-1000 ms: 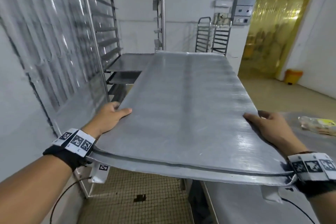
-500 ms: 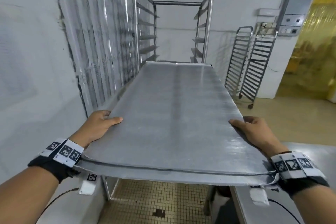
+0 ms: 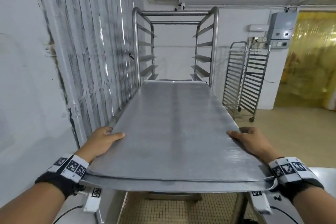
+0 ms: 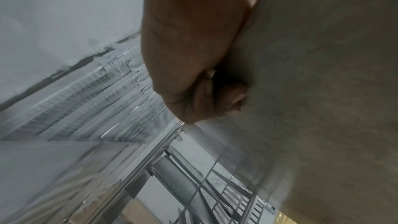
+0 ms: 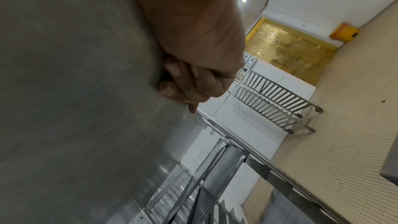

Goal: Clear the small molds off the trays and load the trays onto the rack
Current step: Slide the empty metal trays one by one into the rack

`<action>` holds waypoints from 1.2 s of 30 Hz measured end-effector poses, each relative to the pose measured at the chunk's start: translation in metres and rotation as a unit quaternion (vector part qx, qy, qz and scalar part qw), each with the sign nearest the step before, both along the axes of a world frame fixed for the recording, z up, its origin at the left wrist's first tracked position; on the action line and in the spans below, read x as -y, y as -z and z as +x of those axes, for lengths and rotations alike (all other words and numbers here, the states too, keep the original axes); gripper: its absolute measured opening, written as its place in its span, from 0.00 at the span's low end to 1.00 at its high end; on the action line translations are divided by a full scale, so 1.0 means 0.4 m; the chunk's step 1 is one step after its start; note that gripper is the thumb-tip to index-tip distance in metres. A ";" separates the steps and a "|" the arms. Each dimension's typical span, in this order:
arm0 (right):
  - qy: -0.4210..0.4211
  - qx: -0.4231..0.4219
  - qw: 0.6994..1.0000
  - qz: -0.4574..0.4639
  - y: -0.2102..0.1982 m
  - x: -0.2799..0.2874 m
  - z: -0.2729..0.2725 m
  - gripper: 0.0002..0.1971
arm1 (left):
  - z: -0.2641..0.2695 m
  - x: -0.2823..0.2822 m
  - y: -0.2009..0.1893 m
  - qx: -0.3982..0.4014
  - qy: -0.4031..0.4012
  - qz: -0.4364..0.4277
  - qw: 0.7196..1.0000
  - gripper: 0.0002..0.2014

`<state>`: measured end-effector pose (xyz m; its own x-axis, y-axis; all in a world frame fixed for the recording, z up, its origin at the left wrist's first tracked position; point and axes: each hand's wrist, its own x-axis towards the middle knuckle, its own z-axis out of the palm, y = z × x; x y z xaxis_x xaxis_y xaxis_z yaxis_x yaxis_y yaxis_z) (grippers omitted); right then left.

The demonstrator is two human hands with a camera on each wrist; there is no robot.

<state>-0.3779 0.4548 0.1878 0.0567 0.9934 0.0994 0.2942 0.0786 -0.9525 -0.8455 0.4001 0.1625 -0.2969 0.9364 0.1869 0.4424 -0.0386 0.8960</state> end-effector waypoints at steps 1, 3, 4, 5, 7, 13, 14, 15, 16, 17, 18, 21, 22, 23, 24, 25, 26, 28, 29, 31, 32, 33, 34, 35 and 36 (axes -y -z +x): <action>0.000 0.010 1.000 -0.002 -0.005 -0.019 -0.010 0.15 | -0.006 -0.023 -0.004 -0.007 0.004 -0.002 1.000 0.06; 0.004 0.031 0.999 -0.009 -0.010 -0.067 -0.022 0.17 | -0.019 -0.074 -0.002 -0.016 0.010 -0.007 1.000 0.07; 0.007 0.041 0.999 -0.012 -0.008 -0.099 -0.023 0.17 | -0.024 -0.099 -0.002 -0.017 0.011 -0.011 1.000 0.07; 0.012 0.051 0.998 -0.017 -0.011 -0.122 -0.030 0.17 | -0.028 -0.123 -0.006 -0.019 0.010 -0.014 1.000 0.07; 0.018 0.059 0.998 -0.027 -0.010 -0.176 -0.039 0.17 | -0.045 -0.180 -0.003 -0.019 0.008 -0.026 0.999 0.10; 0.021 0.061 0.997 -0.037 0.029 -0.348 -0.056 0.15 | -0.053 -0.336 0.005 -0.029 -0.002 -0.050 0.998 0.11; 0.023 0.070 0.997 -0.036 0.034 -0.384 -0.054 0.15 | -0.057 -0.365 0.010 -0.029 0.000 -0.051 0.998 0.12; 0.024 0.082 0.996 -0.033 0.035 -0.412 -0.055 0.15 | -0.060 -0.394 0.015 -0.028 0.000 -0.051 0.998 0.13; 0.024 0.094 0.995 -0.032 0.041 -0.449 -0.051 0.16 | -0.061 -0.425 0.020 -0.025 -0.002 -0.053 0.998 0.13; 0.025 0.108 0.993 -0.026 0.041 -0.480 -0.050 0.16 | -0.059 -0.453 0.022 -0.021 -0.008 -0.055 0.998 0.13; 0.023 0.121 0.992 -0.026 0.041 -0.513 -0.047 0.16 | -0.057 -0.480 0.022 -0.016 -0.012 -0.054 0.998 0.12; 0.011 0.147 0.989 -0.027 0.032 -0.600 -0.047 0.18 | -0.038 -0.547 0.011 -0.007 -0.016 -0.054 0.998 0.09; 0.008 0.158 0.987 -0.025 0.028 -0.625 -0.048 0.18 | -0.035 -0.569 0.009 -0.007 -0.016 -0.051 0.999 0.09; 0.003 0.168 0.986 -0.020 0.022 -0.644 -0.049 0.17 | -0.033 -0.590 0.009 -0.007 -0.019 -0.049 0.999 0.09; 0.002 0.171 0.985 -0.019 0.017 -0.663 -0.050 0.16 | -0.033 -0.611 0.009 -0.012 -0.023 -0.047 0.999 0.09; 0.001 0.174 0.985 -0.014 0.016 -0.685 -0.049 0.16 | -0.032 -0.630 0.009 -0.017 -0.026 -0.047 0.998 0.10; 0.002 0.176 0.984 -0.016 0.017 -0.705 -0.048 0.16 | -0.038 -0.651 0.014 -0.019 -0.027 -0.048 0.998 0.10; 0.004 0.179 0.984 -0.017 0.017 -0.744 -0.053 0.18 | -0.048 -0.697 0.020 -0.023 -0.024 -0.052 0.998 0.13; 0.006 0.182 0.983 -0.019 0.016 -0.766 -0.056 0.19 | -0.052 -0.719 0.020 -0.023 -0.026 -0.054 0.998 0.13; 0.010 0.188 0.982 -0.019 0.017 -0.816 -0.067 0.21 | -0.059 -0.761 0.016 -0.020 -0.026 -0.057 0.998 0.12; 0.013 0.192 0.981 -0.017 0.017 -0.840 -0.073 0.20 | -0.062 -0.781 0.013 -0.020 -0.025 -0.057 0.998 0.11; 0.017 0.198 0.980 -0.017 0.018 -0.863 -0.079 0.20 | -0.063 -0.801 0.010 -0.021 -0.022 -0.058 0.998 0.11; 0.019 0.205 0.978 -0.016 0.020 -0.883 -0.084 0.20 | -0.068 -0.823 0.010 -0.025 -0.017 -0.061 0.998 0.11; 0.020 0.213 0.977 -0.017 0.022 -0.905 -0.089 0.20 | -0.070 -0.843 0.006 -0.026 -0.014 -0.063 0.998 0.11; 0.019 0.221 0.975 -0.019 0.023 -0.924 -0.094 0.19 | -0.076 -0.865 0.006 -0.026 -0.014 -0.062 0.998 0.11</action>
<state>-0.4155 0.8244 0.1785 0.0537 0.9949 0.0855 0.6779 0.0266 -0.7346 -0.8759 0.7461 0.1599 -0.3163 0.9448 0.0852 0.4879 0.0850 0.8687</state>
